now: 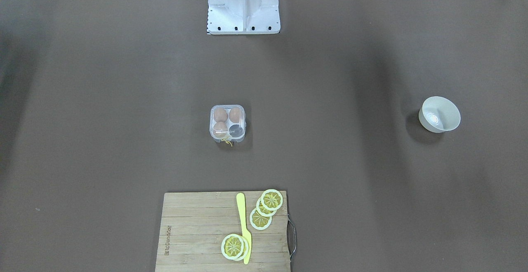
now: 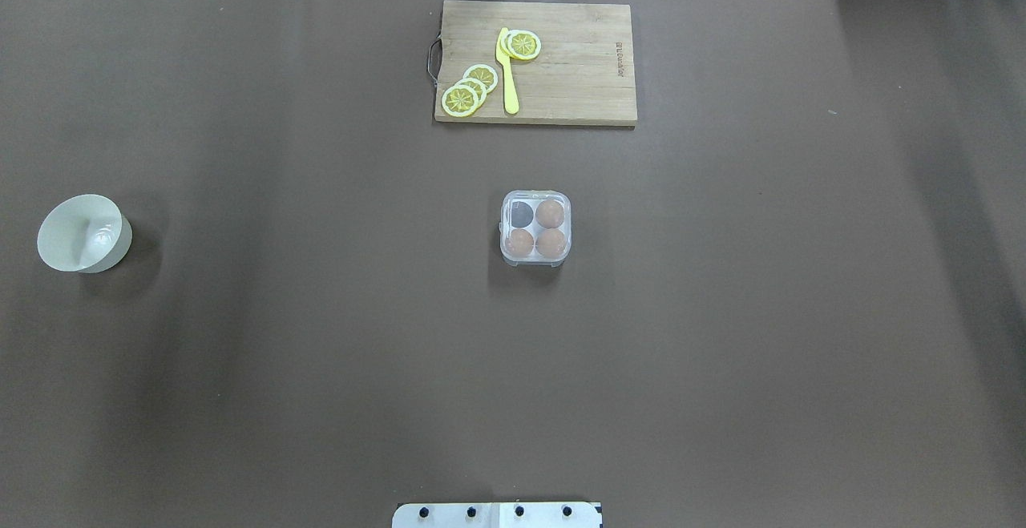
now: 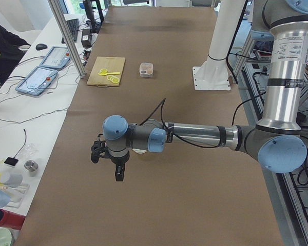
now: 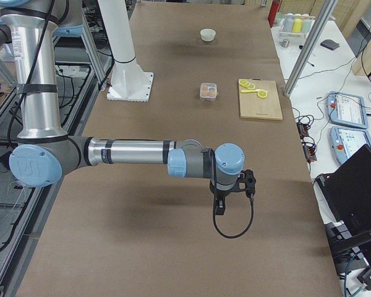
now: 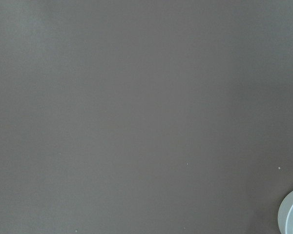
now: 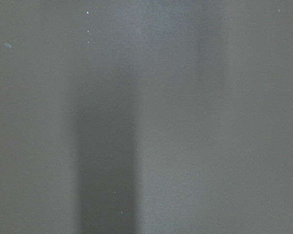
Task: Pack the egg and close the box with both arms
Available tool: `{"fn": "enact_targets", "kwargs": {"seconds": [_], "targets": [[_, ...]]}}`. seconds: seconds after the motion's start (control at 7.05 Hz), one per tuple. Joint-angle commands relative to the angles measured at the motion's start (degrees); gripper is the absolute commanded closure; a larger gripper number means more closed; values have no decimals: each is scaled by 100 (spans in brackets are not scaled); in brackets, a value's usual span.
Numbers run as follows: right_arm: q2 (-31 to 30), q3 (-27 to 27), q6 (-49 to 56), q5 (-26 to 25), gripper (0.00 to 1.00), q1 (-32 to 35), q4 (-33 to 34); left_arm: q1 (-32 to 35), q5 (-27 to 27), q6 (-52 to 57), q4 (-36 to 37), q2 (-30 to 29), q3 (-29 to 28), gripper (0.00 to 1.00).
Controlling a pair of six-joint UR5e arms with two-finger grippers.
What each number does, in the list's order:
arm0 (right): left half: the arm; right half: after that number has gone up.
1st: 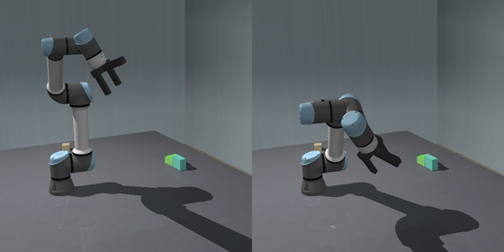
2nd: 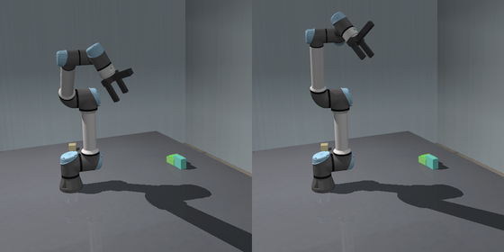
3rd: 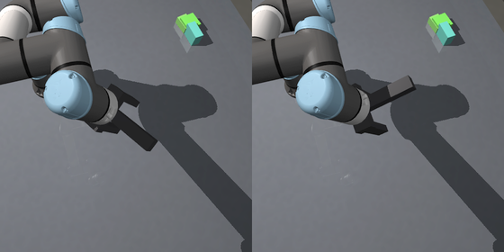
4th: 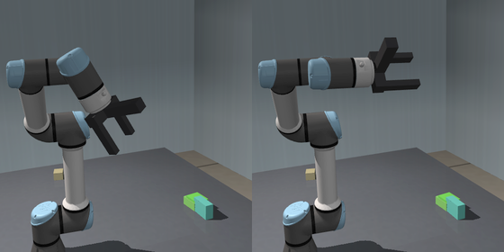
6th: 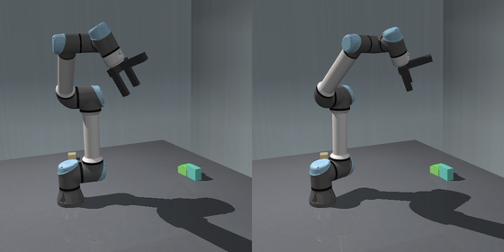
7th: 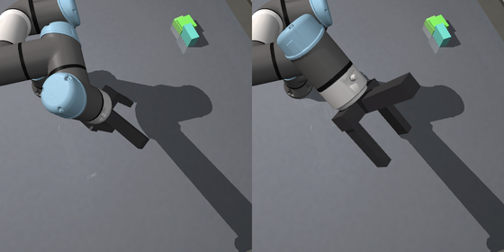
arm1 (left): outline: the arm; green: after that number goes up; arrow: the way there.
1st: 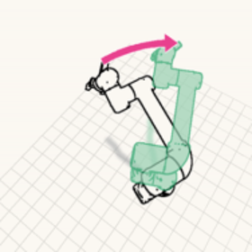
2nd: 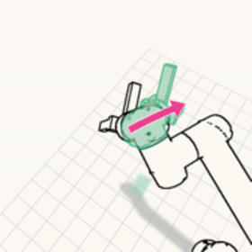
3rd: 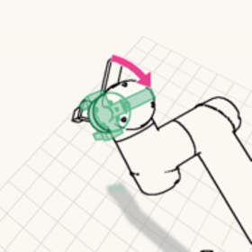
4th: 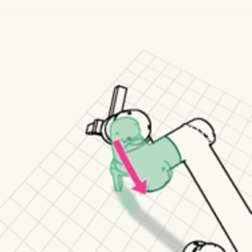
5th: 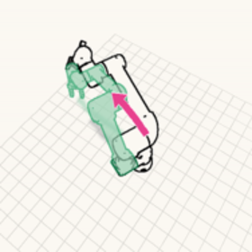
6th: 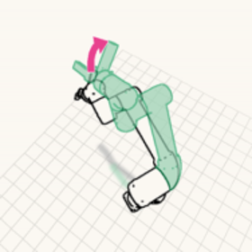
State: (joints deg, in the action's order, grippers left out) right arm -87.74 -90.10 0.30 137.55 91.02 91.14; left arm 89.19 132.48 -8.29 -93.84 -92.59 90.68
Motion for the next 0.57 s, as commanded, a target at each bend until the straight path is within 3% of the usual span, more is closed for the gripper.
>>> {"fn": "enact_targets", "kwargs": {"seconds": [0.0,0.43], "targets": [[3,-33,-57,52,0,-6,-9,-6,-3,2,32,-13,20,2],[-6,-69,-74,96,0,3,-9,-6,-3,3,32,4,20,2]]}}
